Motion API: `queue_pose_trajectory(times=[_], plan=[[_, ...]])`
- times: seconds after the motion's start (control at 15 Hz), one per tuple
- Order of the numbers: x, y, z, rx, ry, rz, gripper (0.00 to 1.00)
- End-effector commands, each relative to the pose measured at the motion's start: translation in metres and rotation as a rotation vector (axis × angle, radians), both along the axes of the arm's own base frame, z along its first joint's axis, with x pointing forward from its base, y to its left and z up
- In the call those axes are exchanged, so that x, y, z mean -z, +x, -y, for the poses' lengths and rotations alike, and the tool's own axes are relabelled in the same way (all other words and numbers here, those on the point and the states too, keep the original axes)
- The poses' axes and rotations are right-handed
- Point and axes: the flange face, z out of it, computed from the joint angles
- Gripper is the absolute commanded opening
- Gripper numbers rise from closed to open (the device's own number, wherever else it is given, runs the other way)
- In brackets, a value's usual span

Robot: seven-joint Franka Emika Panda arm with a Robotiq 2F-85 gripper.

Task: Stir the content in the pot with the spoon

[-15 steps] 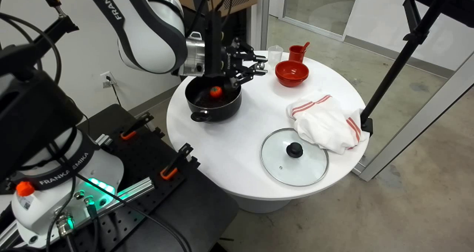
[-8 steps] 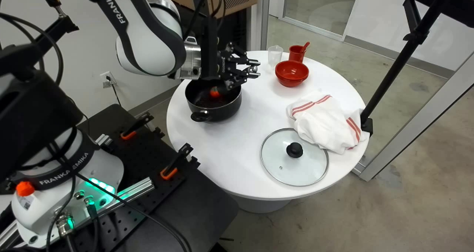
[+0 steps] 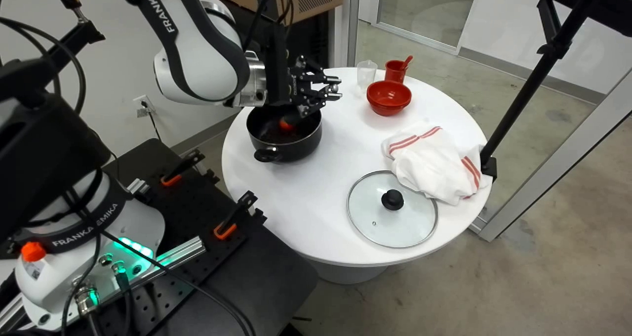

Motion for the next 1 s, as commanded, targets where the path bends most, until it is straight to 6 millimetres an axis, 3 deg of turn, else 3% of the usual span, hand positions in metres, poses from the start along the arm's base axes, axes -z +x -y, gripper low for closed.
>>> queue_pose_trajectory(times=[0.0,0.2,0.4,0.93], plan=[[0.0,0.007,-0.045,-0.117,-0.02,0.062,0.07],[0.0,0.008,-0.084,-0.217,-0.035,0.091,0.07],[0.002,0.005,-0.106,-0.272,-0.039,0.107,0.07],[-0.003,0.007,-0.114,-0.287,-0.03,0.143,0.07]])
